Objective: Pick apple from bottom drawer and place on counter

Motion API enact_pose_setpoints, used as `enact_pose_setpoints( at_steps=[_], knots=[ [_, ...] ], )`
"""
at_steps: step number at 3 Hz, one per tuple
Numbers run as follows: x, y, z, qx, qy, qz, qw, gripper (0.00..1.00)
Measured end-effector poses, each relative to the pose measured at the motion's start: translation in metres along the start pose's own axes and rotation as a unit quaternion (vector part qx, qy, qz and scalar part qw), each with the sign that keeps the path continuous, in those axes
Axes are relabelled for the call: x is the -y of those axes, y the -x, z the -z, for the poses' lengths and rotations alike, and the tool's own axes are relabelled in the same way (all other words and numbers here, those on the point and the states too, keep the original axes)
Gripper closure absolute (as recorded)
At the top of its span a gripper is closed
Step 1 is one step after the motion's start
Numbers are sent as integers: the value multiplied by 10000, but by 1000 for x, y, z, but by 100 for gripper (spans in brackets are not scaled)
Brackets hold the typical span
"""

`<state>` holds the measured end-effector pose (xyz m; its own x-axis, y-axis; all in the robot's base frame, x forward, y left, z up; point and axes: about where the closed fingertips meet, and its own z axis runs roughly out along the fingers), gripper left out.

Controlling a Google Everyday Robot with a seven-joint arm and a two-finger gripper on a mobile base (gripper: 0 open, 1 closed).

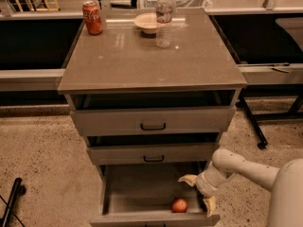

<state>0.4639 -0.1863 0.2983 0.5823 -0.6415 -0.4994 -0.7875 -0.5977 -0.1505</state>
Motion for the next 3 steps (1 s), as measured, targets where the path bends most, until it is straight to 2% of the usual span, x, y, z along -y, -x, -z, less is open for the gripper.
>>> enact_pose_setpoints(
  at_steps=[1,2,3],
  knots=[
    [0,0,0,0,0,2,10000,0],
    [-9,-12,-15,234,-45,-328,9992,0],
    [-19,-38,-28,724,-639,-902,9912,0]
  ],
)
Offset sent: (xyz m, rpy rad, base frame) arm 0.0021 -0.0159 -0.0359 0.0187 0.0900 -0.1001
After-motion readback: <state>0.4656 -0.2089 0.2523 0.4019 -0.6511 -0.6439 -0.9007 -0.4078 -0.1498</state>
